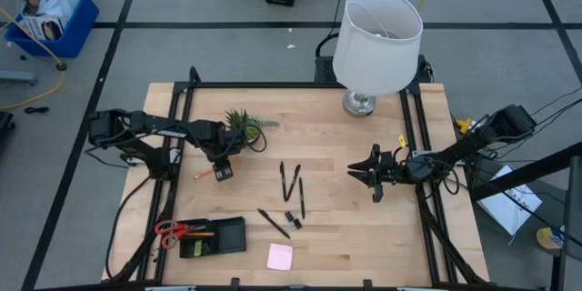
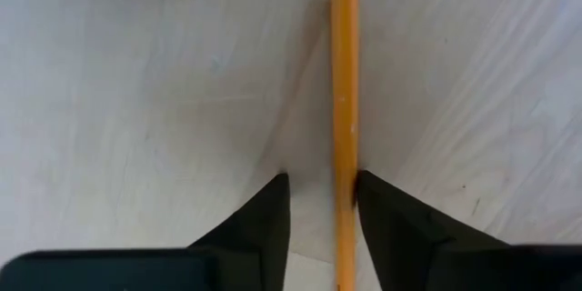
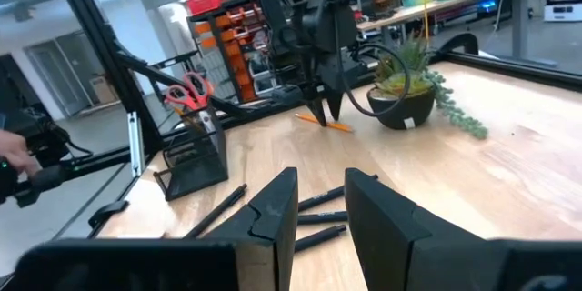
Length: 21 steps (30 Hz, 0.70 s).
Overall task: Pick and place office supplies into organizer
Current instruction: Put the pencil into the top left section of the desk organizer
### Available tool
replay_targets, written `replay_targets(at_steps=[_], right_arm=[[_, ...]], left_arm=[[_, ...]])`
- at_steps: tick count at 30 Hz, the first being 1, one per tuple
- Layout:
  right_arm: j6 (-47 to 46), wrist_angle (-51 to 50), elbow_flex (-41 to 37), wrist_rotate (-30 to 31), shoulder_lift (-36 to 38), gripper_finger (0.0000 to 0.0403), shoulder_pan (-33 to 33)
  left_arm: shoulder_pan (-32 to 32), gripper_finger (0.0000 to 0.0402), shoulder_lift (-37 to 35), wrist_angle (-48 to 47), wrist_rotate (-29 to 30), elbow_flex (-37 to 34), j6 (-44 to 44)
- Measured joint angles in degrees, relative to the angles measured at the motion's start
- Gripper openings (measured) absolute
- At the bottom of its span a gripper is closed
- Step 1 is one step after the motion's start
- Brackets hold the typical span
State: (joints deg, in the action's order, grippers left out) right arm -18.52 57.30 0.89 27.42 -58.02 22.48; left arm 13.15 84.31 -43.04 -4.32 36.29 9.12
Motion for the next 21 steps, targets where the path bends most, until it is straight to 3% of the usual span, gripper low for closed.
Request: replay_targets(at_steps=[12, 21], right_arm=[[-0.3, 0.2, 0.0, -0.2, 0.0, 0.0089, 0.0], [-0.3, 0.0, 0.0, -0.2, 0.0, 0.0089, 0.0]], left_arm=[[-0.1, 0.0015, 0.0, 1.3, -0.3, -0.1, -0.9], [-0.1, 0.0015, -0.4, 1.0, -0.2, -0.2, -0.4]])
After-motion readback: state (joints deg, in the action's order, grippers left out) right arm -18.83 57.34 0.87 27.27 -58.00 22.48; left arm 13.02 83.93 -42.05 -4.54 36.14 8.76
